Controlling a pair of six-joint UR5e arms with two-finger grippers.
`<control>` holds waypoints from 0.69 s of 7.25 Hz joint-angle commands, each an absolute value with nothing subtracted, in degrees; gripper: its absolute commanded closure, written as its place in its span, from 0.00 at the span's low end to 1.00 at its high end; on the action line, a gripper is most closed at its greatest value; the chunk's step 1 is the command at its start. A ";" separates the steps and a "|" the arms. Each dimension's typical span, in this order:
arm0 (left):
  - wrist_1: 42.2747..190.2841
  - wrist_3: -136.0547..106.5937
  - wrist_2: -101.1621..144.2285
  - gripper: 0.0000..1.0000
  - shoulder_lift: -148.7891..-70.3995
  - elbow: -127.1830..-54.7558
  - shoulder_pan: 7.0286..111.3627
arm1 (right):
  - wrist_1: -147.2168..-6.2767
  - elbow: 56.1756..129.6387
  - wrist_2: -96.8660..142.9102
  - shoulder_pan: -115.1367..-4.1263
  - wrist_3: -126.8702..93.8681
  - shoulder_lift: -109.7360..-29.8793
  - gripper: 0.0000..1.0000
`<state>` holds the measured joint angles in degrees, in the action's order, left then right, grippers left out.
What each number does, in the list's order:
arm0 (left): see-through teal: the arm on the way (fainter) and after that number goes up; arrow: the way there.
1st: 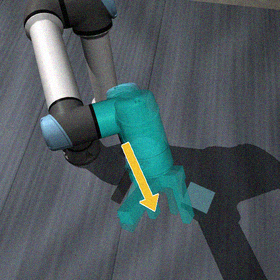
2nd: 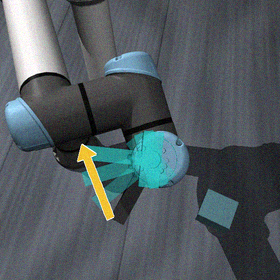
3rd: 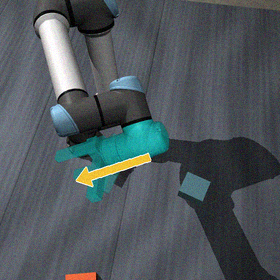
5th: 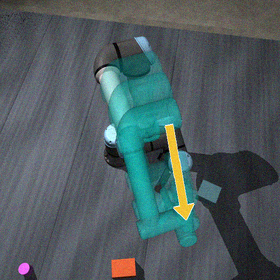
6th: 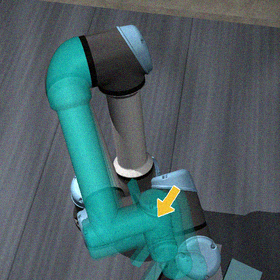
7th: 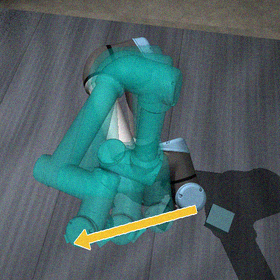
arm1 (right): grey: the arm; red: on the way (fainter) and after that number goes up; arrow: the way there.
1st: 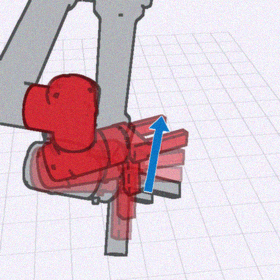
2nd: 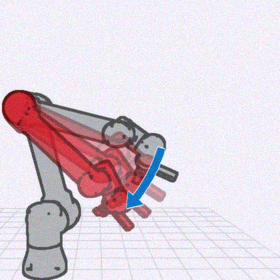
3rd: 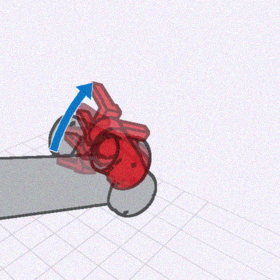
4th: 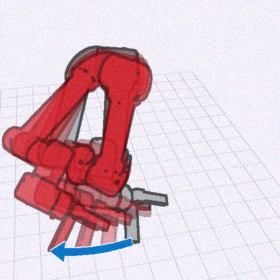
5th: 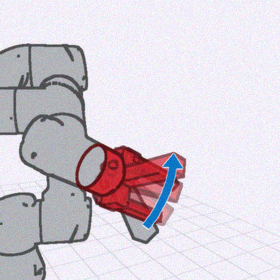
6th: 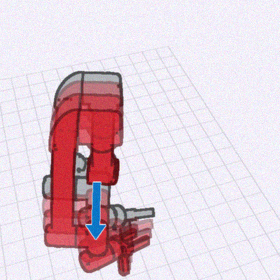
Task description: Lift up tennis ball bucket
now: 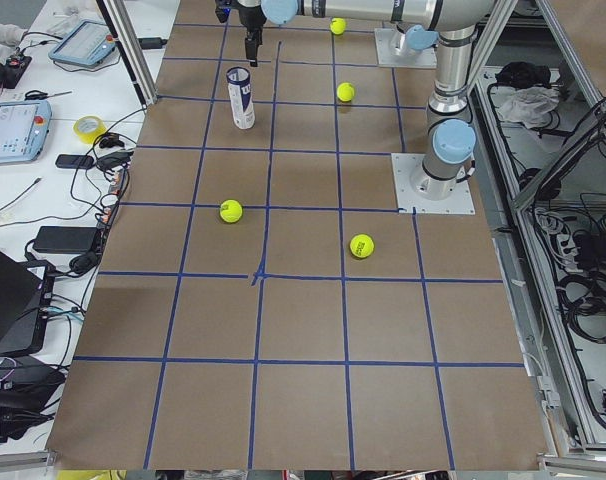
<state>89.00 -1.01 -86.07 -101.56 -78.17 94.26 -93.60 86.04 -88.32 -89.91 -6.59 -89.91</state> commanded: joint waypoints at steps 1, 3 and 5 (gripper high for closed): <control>91.74 -0.26 -89.88 0.00 -95.21 -82.77 90.01 | -93.69 86.04 -88.16 -89.91 -6.59 -89.91 0.00; 95.26 -0.26 -92.20 0.00 -91.60 -83.93 89.30 | -93.69 86.04 -88.15 -89.91 -6.68 -89.91 0.00; 95.36 -0.26 -92.28 0.00 -90.70 -84.02 87.99 | -93.60 86.04 -88.24 -89.91 -6.68 -90.00 0.00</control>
<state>95.09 -0.27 -92.11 -91.37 -83.90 88.87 -93.64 86.05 -88.21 -89.91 -6.69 -89.96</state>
